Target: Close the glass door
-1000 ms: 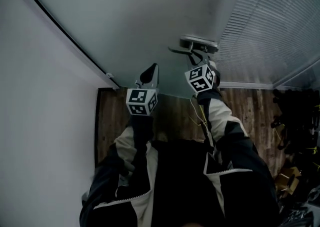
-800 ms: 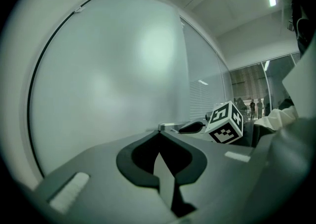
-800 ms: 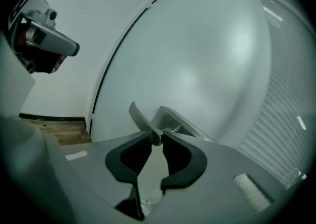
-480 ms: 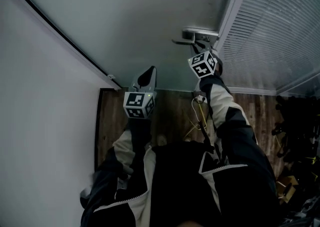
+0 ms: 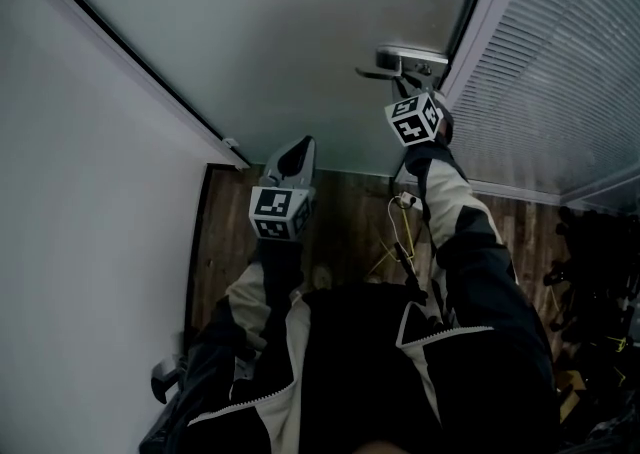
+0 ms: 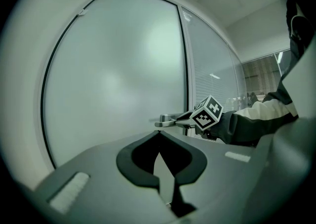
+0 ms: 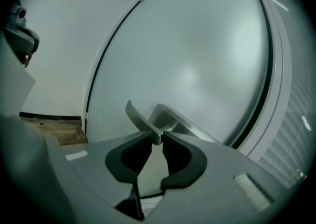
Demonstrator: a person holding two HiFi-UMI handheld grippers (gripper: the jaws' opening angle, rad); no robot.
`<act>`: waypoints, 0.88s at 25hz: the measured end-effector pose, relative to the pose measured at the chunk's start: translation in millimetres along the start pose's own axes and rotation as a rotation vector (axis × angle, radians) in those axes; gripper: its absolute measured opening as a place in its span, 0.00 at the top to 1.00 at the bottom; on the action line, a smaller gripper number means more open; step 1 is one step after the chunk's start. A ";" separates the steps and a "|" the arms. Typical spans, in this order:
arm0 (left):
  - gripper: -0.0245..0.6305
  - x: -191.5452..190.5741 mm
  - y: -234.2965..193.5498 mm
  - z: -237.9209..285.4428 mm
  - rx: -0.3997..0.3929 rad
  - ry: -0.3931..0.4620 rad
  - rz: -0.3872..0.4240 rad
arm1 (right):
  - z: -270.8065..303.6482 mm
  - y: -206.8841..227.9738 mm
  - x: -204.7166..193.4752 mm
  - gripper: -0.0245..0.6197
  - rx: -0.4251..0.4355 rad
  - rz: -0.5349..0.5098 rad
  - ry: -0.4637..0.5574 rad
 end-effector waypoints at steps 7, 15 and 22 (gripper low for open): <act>0.96 -4.6 6.3 9.3 -0.014 0.013 -0.020 | -18.8 1.6 -5.7 0.82 -0.014 0.034 0.032; 0.96 14.5 38.0 38.7 -0.079 0.045 -0.058 | -150.4 -15.9 11.9 0.95 0.028 0.402 0.324; 0.96 10.0 94.2 60.3 -0.121 0.035 -0.038 | -203.1 -16.1 -22.2 0.96 0.004 0.488 0.316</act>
Point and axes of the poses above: the fingertips, and each gripper's own axes: z forward along the fingers, y to its right, x out of its top, the point moved 3 cm from there along -z, backward along the fingers, and after that the axes turned 4 degrees about -z, right-handed, at the moved point
